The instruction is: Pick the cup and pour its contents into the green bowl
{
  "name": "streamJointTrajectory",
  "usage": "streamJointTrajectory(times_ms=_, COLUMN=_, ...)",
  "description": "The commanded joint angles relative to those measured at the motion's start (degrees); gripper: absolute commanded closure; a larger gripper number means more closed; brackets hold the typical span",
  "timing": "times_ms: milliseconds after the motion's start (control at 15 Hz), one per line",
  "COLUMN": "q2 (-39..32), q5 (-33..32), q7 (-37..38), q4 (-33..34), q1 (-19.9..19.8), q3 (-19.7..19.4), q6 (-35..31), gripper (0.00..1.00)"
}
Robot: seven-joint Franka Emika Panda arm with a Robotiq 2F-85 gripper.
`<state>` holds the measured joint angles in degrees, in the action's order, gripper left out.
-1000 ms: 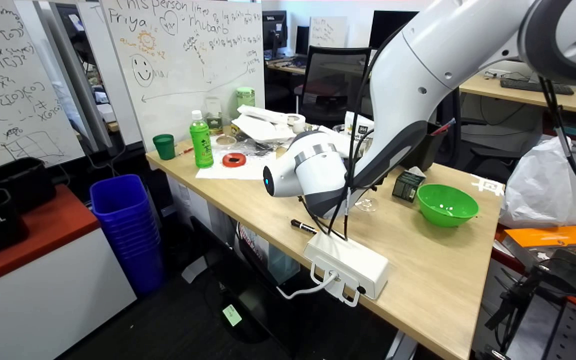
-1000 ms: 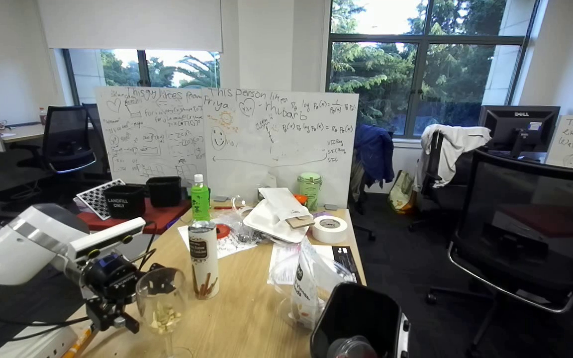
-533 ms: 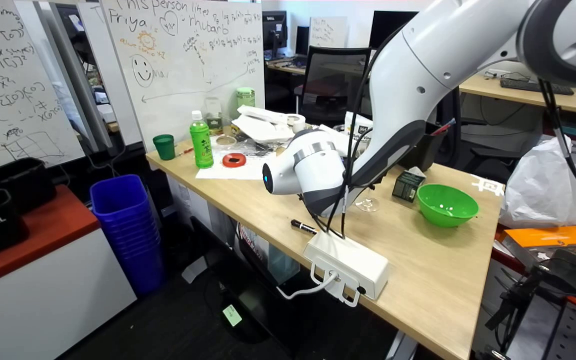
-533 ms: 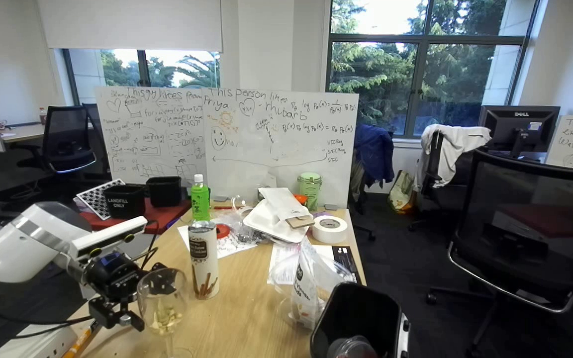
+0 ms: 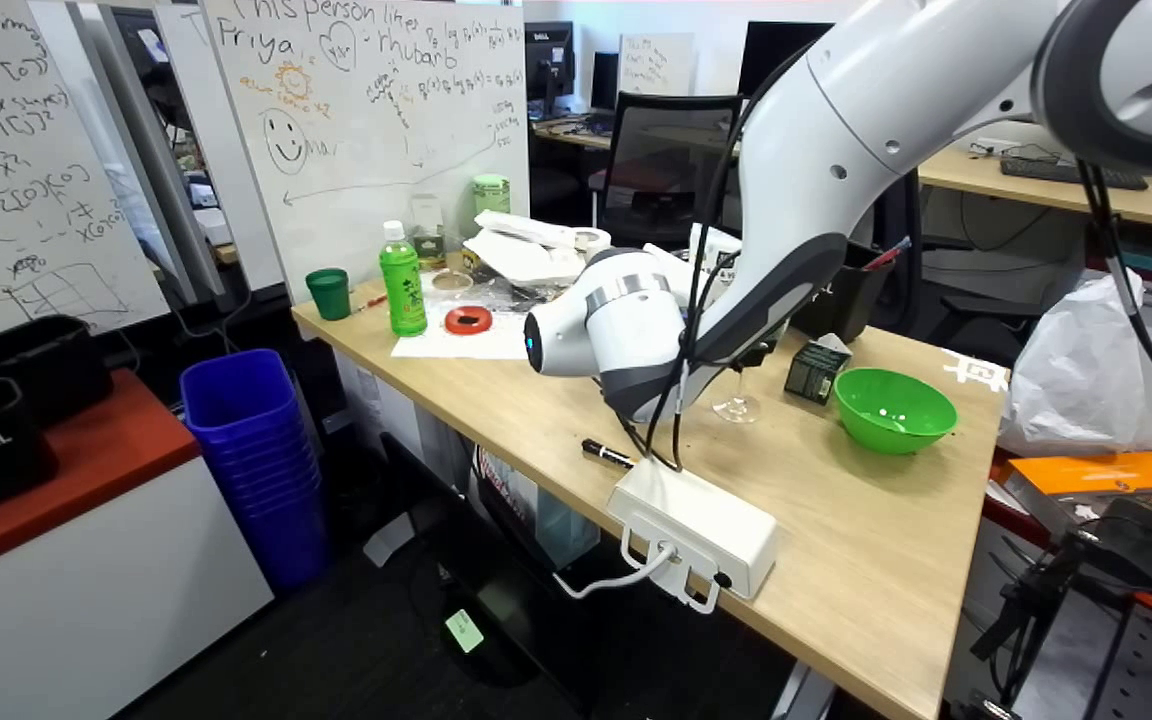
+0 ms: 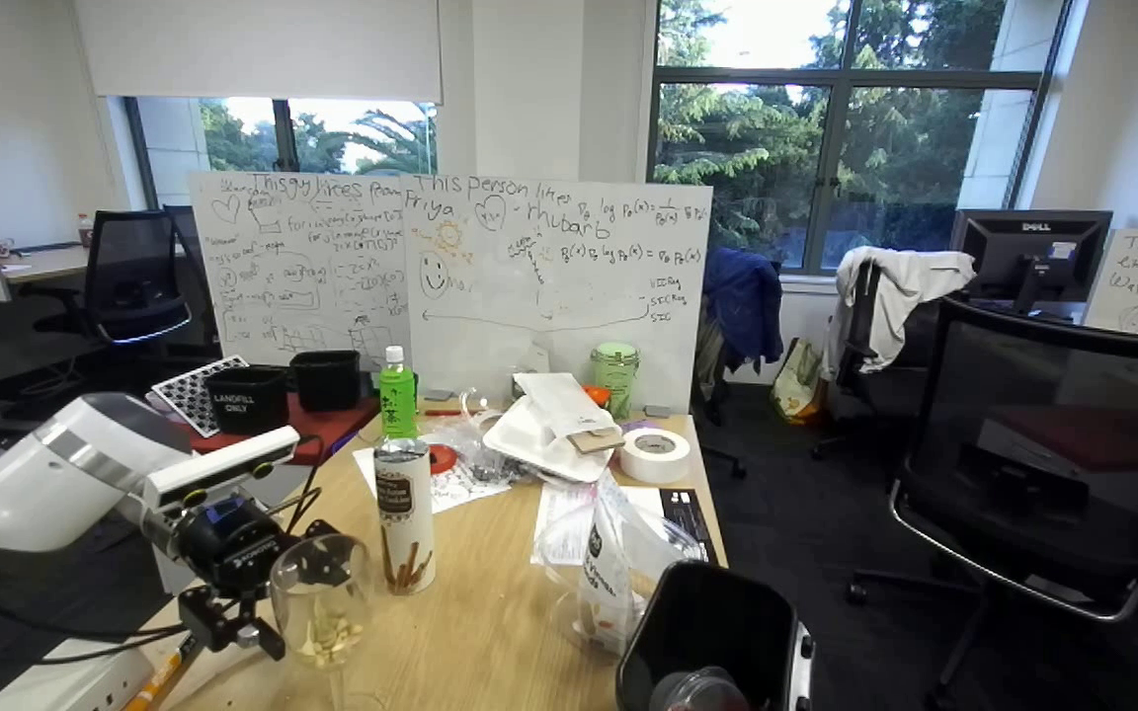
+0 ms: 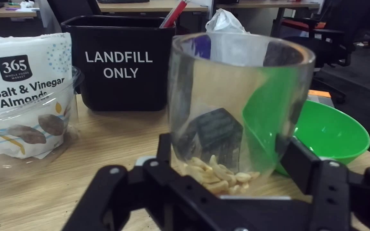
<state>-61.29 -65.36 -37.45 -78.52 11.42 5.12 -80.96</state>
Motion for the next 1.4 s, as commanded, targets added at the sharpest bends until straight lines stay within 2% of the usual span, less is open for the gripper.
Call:
streamJointTrajectory(times_ms=0, q2=0.1, q5=6.0, q7=0.7, q4=2.4, q1=-2.6, q3=2.1, q6=-0.4, gripper=0.40)
streamJointTrajectory(times_ms=600, q2=3.1, q5=18.8, q7=5.4, q4=4.2, q1=-6.5, q3=1.5, q6=-2.5, gripper=0.40)
streamJointTrajectory(times_ms=1333, q2=5.9, q5=25.8, q7=8.2, q4=4.0, q1=-8.4, q3=0.3, q6=-5.9, gripper=0.40)
